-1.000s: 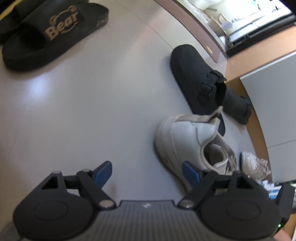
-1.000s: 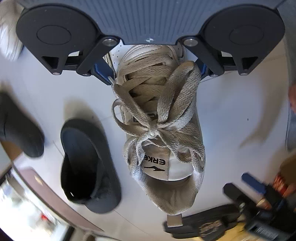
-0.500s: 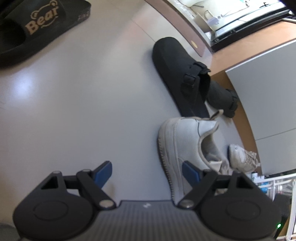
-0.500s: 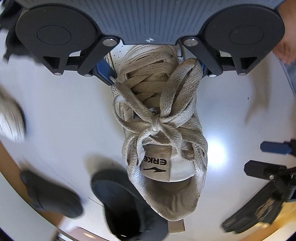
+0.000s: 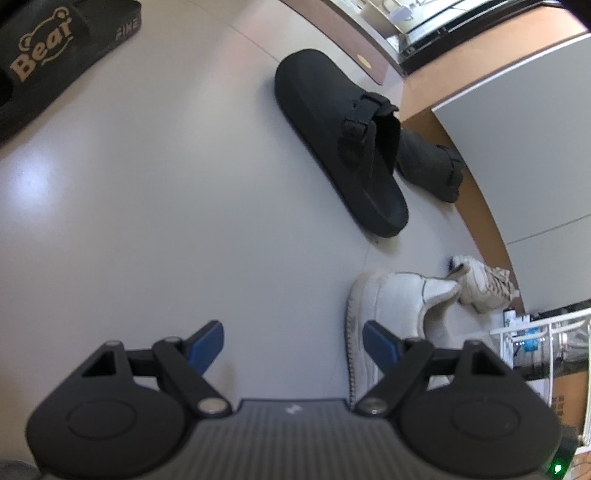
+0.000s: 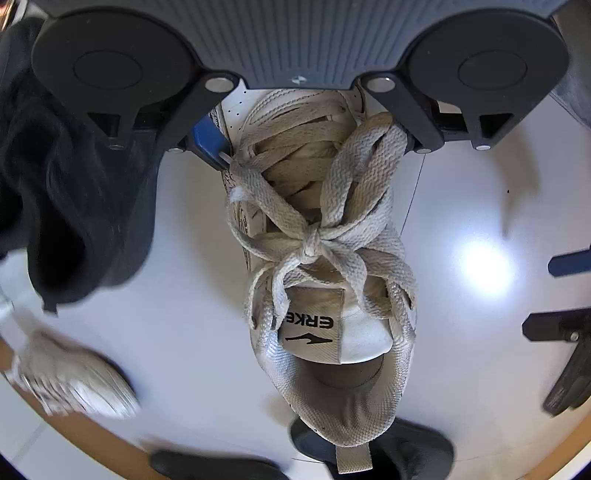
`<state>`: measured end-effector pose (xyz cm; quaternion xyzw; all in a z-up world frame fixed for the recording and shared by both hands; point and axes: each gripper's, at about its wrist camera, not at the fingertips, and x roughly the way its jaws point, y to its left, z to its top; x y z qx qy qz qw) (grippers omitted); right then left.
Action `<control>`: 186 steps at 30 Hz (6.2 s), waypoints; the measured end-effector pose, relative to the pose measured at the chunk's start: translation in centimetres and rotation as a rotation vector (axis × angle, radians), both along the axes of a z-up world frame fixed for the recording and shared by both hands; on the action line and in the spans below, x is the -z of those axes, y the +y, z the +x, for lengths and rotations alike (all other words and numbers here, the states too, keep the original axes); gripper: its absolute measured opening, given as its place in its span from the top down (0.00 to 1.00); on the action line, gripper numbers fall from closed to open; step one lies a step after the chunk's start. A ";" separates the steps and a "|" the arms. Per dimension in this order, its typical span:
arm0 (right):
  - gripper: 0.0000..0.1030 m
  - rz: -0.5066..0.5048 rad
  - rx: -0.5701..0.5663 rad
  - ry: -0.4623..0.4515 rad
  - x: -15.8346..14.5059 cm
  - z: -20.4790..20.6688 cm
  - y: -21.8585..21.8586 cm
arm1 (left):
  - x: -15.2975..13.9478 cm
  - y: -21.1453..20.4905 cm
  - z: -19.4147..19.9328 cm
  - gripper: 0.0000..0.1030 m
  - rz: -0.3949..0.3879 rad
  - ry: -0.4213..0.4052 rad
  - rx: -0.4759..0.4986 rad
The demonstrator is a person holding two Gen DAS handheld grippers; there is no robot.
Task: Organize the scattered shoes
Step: 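Carry the patterned sneaker with the right tool beside the black sneakers, then lower the patterned sneaker beside the black sneakers and open the right tool, then move the left tool to the plain white sneaker by the rack, then close the left tool on the plain white sneaker's laces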
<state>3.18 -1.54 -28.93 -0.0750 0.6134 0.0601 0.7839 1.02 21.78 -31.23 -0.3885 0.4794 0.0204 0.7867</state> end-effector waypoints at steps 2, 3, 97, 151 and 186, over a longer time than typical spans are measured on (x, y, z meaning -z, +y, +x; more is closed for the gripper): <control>0.15 0.011 0.075 0.009 0.1 -0.5 -0.6 | -0.1 -0.1 -0.1 0.19 0.001 -0.007 0.000; 0.15 0.015 0.109 0.013 -0.1 -0.8 -1.0 | -0.2 -0.2 -0.1 0.20 0.001 -0.010 0.000; 0.15 0.110 -0.146 -0.086 -11.3 -3.5 -11.4 | -4.2 -4.1 3.1 0.19 0.029 -0.095 0.193; 0.15 0.421 0.205 -0.524 -12.3 -5.8 -35.6 | -17.5 -40.9 31.4 0.36 0.118 -0.092 0.505; 0.15 0.257 0.464 -0.498 -9.6 -6.3 -42.1 | -4.2 -45.9 38.0 0.73 -0.014 0.031 0.311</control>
